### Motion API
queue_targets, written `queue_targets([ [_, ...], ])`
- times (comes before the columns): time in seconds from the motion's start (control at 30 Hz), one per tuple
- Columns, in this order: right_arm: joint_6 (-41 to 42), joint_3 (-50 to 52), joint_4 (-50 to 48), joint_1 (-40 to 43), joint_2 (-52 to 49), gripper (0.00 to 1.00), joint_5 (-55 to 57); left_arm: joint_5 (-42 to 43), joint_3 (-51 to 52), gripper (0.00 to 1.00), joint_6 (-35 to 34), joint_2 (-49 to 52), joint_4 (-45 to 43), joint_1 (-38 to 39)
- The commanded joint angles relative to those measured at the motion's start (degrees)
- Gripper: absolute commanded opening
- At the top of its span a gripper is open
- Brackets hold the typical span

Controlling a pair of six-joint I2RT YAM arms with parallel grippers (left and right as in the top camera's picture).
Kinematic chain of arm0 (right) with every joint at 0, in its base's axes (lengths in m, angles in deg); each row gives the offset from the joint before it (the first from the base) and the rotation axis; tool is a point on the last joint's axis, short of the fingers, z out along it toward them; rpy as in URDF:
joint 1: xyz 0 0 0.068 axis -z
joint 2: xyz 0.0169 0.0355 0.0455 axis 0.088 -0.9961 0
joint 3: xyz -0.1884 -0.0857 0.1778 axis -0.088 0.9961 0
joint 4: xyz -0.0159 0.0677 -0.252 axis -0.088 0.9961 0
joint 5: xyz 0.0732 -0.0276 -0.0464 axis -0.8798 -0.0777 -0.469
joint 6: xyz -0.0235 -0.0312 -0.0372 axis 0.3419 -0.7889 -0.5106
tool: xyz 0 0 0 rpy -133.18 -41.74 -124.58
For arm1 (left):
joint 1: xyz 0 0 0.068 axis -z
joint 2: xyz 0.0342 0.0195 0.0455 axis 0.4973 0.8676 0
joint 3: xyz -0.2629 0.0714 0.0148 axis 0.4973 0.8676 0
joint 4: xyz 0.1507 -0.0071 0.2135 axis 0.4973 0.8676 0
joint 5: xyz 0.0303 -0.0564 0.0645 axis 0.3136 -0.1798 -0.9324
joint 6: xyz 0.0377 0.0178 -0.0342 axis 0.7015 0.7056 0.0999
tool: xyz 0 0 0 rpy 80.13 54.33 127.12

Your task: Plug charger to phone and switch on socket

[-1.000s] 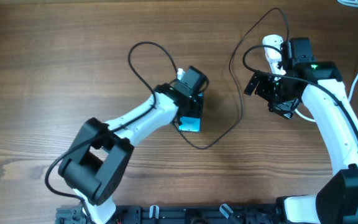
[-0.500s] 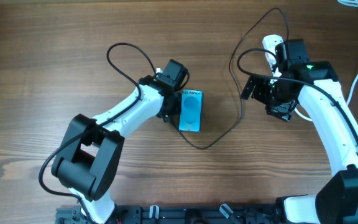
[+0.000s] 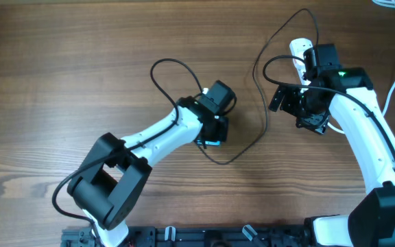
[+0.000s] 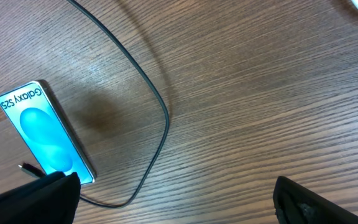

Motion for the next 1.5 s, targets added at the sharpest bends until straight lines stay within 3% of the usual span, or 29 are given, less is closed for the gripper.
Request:
queue_targets([
  [0.0, 0.33, -0.04, 0.15, -0.28, 0.17, 1.0, 1.62, 1.01, 0.35, 0.04, -0.92, 2.38, -2.1, 2.43],
  [0.33, 0.33, -0.04, 0.0, -0.28, 0.17, 1.0, 1.62, -0.52, 0.37, 0.04, -2.16, 6.99, -1.81, 3.89],
  [0.47, 0.33, -0.04, -0.31, -0.28, 0.17, 1.0, 1.62, -12.11, 0.37, 0.04, -1.7, 7.41, 2.86, 3.61],
  [0.67, 0.31, -0.04, -0.37, -0.28, 0.17, 1.0, 1.62, -22.38, 0.37, 0.04, -1.7, 7.41, 5.6, 1.01],
  [1.47, 0.26, -0.04, 0.9, -0.28, 0.17, 1.0, 1.62, -19.76, 0.37, 0.06, -1.7, 9.79, -14.14, -16.04],
])
